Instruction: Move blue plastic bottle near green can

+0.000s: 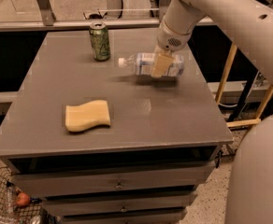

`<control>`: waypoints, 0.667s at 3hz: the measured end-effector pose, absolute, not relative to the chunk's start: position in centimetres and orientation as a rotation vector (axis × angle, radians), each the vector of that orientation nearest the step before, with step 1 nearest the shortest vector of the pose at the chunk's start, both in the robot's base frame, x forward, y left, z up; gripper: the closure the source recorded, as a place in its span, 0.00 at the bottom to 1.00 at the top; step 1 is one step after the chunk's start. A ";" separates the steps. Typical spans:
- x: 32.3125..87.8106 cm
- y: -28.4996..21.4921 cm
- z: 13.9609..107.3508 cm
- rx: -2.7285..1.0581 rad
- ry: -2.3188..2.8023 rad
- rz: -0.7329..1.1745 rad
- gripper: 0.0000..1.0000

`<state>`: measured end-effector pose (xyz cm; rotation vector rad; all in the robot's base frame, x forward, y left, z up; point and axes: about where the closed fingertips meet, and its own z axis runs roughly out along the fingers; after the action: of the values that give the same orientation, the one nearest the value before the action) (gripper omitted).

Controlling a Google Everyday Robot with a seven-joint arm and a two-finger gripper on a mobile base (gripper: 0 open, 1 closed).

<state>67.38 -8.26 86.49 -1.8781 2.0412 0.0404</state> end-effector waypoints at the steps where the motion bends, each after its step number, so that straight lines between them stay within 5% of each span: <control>1: 71.4 -7.0 87.8 -1.746 2.062 -0.016 1.00; 2: 75.2 -5.6 88.4 -1.674 2.113 -0.096 1.00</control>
Offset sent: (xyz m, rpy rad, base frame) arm 0.1272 0.0466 0.0385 -0.0453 -0.1527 -0.2457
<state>75.15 -5.60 88.36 -1.6740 2.1131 -0.0964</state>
